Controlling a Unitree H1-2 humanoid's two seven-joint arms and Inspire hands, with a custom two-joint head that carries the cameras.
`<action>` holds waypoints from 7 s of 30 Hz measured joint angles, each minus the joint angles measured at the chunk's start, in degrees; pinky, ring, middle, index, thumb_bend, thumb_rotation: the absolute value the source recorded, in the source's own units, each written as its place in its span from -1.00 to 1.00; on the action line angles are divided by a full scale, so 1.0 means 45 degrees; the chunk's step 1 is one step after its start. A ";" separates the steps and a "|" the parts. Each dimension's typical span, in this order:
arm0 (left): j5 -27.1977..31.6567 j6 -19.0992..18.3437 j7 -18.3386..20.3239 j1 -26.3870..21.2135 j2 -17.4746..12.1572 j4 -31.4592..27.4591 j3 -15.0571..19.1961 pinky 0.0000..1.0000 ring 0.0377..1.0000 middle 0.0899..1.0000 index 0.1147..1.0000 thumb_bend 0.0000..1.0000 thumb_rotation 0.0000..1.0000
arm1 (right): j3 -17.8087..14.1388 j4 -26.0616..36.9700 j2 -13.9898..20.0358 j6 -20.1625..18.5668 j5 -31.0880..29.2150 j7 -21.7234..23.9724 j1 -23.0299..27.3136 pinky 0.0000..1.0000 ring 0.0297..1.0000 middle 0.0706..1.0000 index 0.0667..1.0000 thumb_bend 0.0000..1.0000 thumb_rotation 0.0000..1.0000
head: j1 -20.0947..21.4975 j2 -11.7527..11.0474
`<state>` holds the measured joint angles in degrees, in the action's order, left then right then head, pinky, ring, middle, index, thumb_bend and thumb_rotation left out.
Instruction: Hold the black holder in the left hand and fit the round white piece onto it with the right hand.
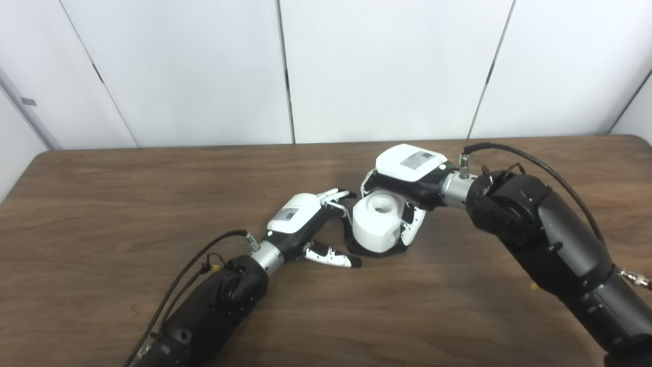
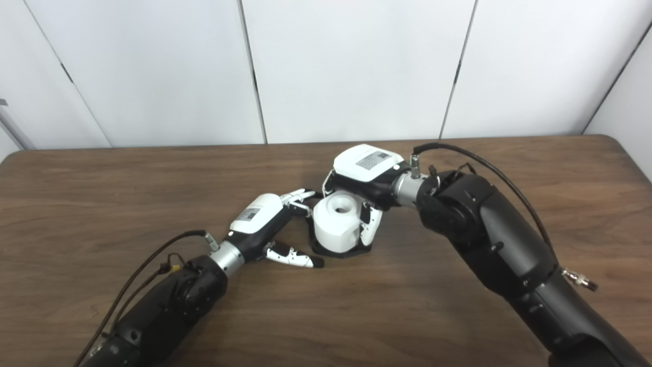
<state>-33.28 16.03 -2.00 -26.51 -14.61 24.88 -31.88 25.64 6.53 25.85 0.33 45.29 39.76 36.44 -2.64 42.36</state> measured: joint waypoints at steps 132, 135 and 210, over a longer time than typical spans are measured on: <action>-0.0265 0.0551 -0.0472 0.0087 0.0127 0.0094 0.0141 0.64 0.81 0.77 -0.18 0.05 -0.86 | -0.0779 0.0163 -0.0031 -0.1503 -0.1209 0.0729 0.0057 0.33 0.51 0.39 -0.11 0.05 -0.72 | -0.0117 0.0313; -0.0269 0.0547 -0.0467 0.0096 0.0125 0.0080 0.0140 0.64 0.82 0.78 -0.18 0.05 -0.86 | -0.0768 0.0147 -0.0099 -0.1507 -0.1200 0.0708 0.0050 0.32 0.51 0.38 -0.11 0.05 -0.72 | -0.0117 0.0332; -0.1024 -0.0682 -0.0404 0.0382 0.0699 -0.0389 0.0385 0.72 0.78 0.78 -0.15 0.04 -0.83 | -0.0677 0.0149 -0.0607 -0.2501 -0.1280 0.0657 -0.0247 0.39 0.54 0.42 -0.11 0.04 -0.71 | 0.0000 0.0352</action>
<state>-37.89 12.96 -3.81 -24.79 -11.47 23.13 -30.15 22.59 7.20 23.12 -10.92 39.53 42.71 35.32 -2.64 43.95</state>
